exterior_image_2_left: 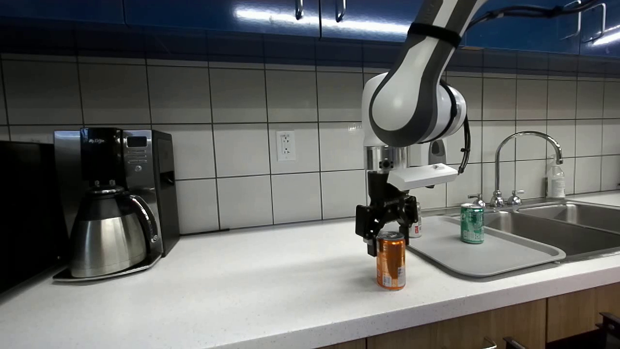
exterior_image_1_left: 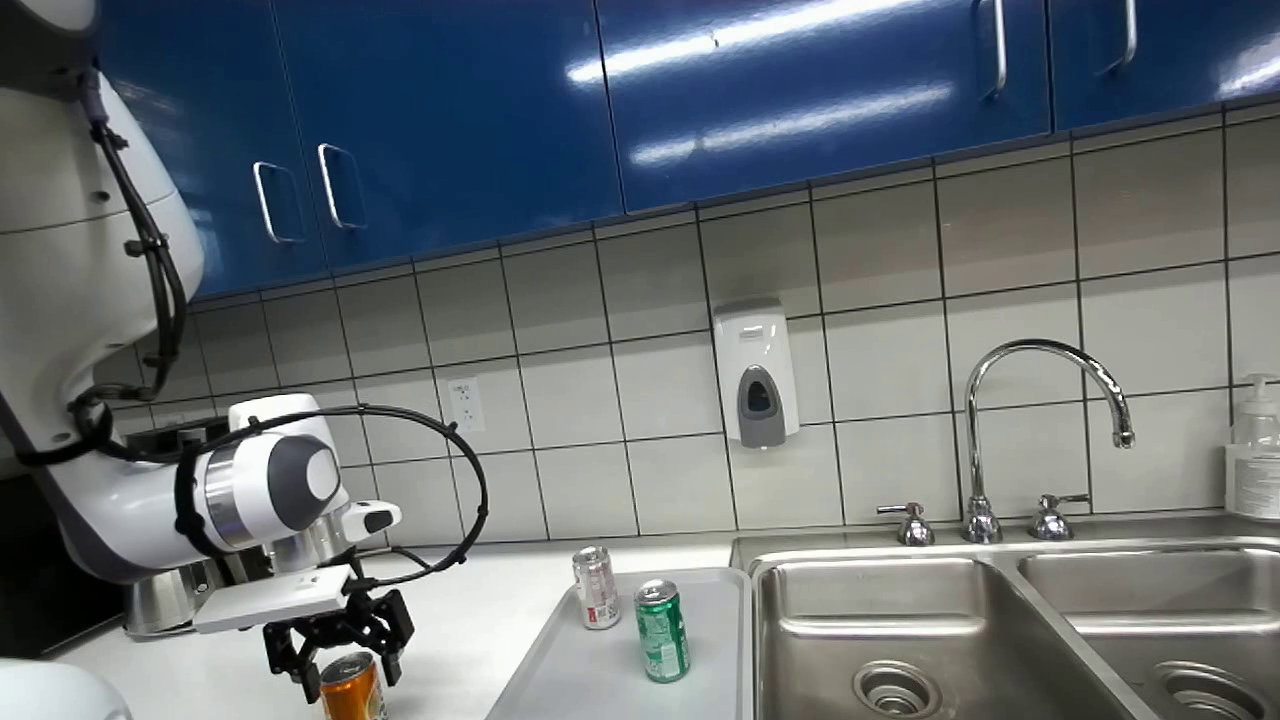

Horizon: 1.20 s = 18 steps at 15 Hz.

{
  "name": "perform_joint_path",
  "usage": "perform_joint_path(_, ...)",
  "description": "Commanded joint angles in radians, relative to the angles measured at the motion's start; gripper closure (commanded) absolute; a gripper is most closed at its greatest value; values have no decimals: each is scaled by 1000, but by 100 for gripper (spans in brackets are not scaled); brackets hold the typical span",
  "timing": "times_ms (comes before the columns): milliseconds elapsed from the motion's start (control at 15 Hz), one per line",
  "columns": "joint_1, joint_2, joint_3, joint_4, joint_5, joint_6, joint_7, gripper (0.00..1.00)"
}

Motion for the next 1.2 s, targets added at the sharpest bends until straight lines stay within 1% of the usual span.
perform_joint_path(0,-22,-46,18,-37,29,14,-33,32)
perform_joint_path(67,-22,-47,17,-38,31,14,-32,42)
perform_joint_path(200,-22,-49,18,-39,35,12,-32,58)
perform_joint_path(267,-22,-50,18,-39,36,10,-33,62)
perform_joint_path(1133,-35,-94,12,13,12,-28,-22,62)
